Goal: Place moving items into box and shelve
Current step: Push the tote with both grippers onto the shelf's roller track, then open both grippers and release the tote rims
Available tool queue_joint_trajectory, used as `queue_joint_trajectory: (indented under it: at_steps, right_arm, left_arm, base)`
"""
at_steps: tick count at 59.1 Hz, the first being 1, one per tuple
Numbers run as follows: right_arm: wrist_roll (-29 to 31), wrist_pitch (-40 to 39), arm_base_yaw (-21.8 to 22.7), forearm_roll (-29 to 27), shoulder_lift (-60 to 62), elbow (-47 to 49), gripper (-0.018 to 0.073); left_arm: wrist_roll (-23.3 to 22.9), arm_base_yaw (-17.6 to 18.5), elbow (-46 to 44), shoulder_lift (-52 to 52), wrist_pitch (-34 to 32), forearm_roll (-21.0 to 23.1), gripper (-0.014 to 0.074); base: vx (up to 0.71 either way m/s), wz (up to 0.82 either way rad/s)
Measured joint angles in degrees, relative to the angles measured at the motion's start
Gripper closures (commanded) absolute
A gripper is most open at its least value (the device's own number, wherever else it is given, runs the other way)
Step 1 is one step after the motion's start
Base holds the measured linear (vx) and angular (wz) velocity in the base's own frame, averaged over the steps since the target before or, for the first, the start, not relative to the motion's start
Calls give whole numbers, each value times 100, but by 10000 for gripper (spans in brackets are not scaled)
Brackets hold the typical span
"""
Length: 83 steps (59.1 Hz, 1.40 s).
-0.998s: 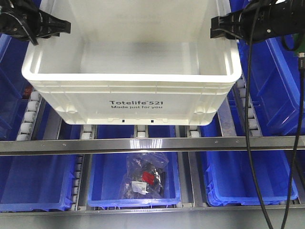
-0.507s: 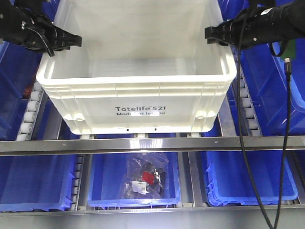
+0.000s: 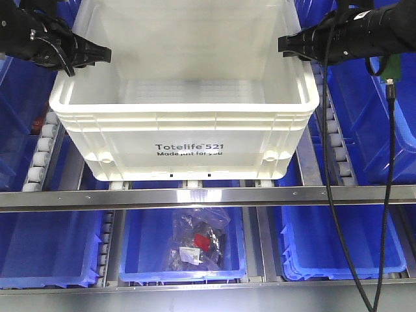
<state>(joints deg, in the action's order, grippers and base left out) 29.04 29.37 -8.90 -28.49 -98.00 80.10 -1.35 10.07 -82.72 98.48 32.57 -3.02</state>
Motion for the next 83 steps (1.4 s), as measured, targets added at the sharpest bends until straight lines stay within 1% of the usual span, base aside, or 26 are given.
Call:
queue_joint_trajectory:
  at_steps: [7,12,16,30,47,53,63,68,72,78,83]
  right_arm:
    - [96,36,-24,-42,0,0,75]
    - [101,42,-60,-92,14,2,13]
    - [101,47,-71,-111,67,2,-7]
    - [106,-91,-71,-158,562,38,-8]
    - [106,-37,-71,-173,1041,38,-8]
    - [106,162,-71,-173,1104,38,-8]
    - [147,798,-71,-173,1111,32,-8]
    - [181,875,-71,-236,1188,-98,-3]
    - [307,785,-71,-339,1333,-337,4]
    - [741,380,-88,-593,1696,-935,17]
    - [1195,31,-88,-933,2040,-1485,29]
  left_arm:
    - [52,18,0,6,-21,-4,139]
    - [70,36,0,6,-27,23,118]
    - [75,36,0,6,-44,56,118]
    - [81,44,-11,-129,-105,74,118]
    - [100,63,-56,-759,-171,92,121]
    - [102,63,-56,-907,-8,92,121]
    - [101,63,-37,-954,417,97,121]
    - [101,63,170,-1006,426,147,125]
    - [96,63,473,-1119,363,239,134]
    - [96,71,1079,-1452,53,302,150]
    - [135,83,1683,-1905,-345,302,165]
  base:
    - [0,0]
    - [0,0]
    - [0,0]
    - [0,0]
    - [0,0]
    - [0,0]
    - [0,0]
    - [0,0]
    - [0,0]
    - [0,0]
    - [0,0]
